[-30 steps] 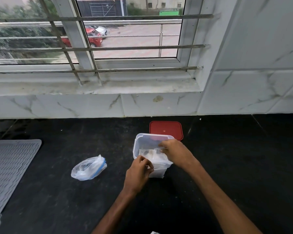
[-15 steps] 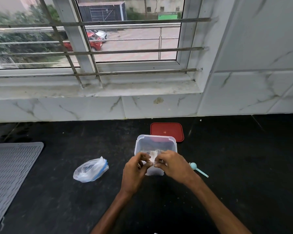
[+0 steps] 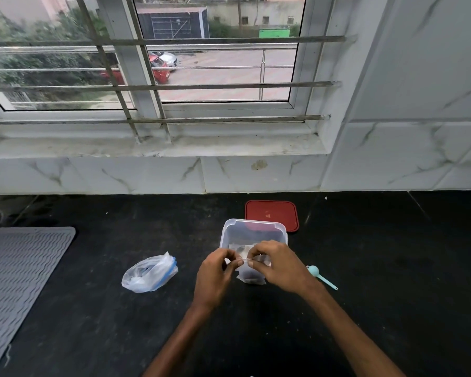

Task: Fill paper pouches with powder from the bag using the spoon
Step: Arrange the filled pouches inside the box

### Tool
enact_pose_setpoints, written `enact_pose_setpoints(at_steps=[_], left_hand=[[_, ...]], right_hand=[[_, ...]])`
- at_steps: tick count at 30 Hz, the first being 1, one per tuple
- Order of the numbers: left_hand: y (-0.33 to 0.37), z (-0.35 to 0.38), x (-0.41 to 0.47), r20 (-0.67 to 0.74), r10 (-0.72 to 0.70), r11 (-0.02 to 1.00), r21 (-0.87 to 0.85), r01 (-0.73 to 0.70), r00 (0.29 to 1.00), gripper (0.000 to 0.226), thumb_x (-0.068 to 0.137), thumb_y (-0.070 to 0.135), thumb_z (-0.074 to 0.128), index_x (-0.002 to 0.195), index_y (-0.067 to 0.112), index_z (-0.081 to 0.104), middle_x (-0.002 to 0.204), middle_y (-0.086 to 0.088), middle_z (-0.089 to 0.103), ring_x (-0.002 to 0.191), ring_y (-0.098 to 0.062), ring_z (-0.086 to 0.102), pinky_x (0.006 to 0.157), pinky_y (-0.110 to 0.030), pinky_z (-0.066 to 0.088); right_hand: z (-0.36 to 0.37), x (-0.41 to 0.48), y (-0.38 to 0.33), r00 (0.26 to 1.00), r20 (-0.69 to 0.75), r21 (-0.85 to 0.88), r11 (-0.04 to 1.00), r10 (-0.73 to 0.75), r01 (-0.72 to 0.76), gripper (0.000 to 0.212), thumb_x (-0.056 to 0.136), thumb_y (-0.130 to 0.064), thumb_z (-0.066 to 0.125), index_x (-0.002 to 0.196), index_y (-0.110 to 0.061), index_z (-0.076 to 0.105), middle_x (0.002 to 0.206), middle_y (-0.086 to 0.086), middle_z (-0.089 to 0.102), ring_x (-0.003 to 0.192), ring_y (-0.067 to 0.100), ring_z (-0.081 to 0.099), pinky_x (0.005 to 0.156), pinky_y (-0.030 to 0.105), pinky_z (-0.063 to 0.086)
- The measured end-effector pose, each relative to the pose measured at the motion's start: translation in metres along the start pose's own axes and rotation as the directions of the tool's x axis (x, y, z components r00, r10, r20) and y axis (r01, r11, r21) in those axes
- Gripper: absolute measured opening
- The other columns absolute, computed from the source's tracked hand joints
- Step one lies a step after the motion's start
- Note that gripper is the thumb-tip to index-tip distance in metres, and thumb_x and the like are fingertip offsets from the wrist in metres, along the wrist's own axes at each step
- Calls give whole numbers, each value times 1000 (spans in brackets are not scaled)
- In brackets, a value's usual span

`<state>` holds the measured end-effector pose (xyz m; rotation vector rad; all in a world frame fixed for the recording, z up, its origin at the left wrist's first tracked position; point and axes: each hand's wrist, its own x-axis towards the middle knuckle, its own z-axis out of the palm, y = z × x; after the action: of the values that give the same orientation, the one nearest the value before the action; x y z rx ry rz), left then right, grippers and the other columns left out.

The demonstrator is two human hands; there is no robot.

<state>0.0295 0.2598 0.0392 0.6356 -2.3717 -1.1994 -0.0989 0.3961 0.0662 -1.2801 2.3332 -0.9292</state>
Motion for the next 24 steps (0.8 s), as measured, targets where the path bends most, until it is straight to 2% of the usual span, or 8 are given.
enact_pose_setpoints(at_steps=[3,5,9,11,14,16,20,24], left_hand=[[2,3,-1,24,23,983,180,-27,999,5,92,27,66,87,25,64,88,17,62,83,2,55,62,-9,38],[2,4,-1,13,26,977,212,-28,1000,5,93,28,65,89,25,64,88,17,61,82,0,54,64,-11,36],[2,3,2,18,37,975,217,-40,999,9,91,33,66,88,24,65,84,20,59,83,-2,56,71,-25,47],[3,1,3,16,45,974,223,-47,999,9,90,33,67,88,24,65,84,19,59,81,-2,56,71,-24,47],[3,-5,6,10,66,972,227,-67,998,7,89,31,69,87,25,66,84,20,59,79,1,55,71,-21,46],[2,-8,8,6,70,973,219,-69,998,8,88,32,70,87,25,66,84,20,59,79,0,56,71,-23,49],[3,-5,12,34,91,964,250,-96,995,11,88,34,68,89,23,66,88,14,65,81,-4,59,74,-33,55],[6,-11,24,33,142,948,283,-145,989,12,88,34,67,89,22,66,87,13,64,80,-5,58,70,-31,54]], right_hand=[[6,2,-3,1000,-2,-12,1000,-17,17,14,87,-32,73,96,-22,71,97,-12,68,92,4,59,83,24,52],[9,4,-3,1000,-26,-29,1000,-11,10,10,87,-27,73,93,-20,71,95,-9,68,90,6,58,83,29,53],[14,6,-4,983,-177,-172,985,-35,4,8,83,-24,75,80,-21,68,84,-9,65,82,7,55,75,33,52],[18,5,-5,979,-205,-152,988,-19,-13,10,82,-23,76,78,-20,67,84,-8,64,81,7,56,73,31,52],[14,3,0,989,-149,-38,999,25,-31,10,79,-24,79,85,-21,71,91,-11,66,85,4,60,77,26,54],[7,4,7,991,-130,33,999,34,-30,10,79,-20,80,87,-20,73,88,-12,68,83,2,64,78,25,56],[-1,6,11,977,-213,-29,999,14,-21,13,78,-12,81,75,-18,69,78,-12,66,74,4,63,71,28,56],[-5,8,11,977,-212,-16,1000,5,-8,11,79,-13,80,75,-16,70,77,-11,67,72,4,64,70,27,57]])
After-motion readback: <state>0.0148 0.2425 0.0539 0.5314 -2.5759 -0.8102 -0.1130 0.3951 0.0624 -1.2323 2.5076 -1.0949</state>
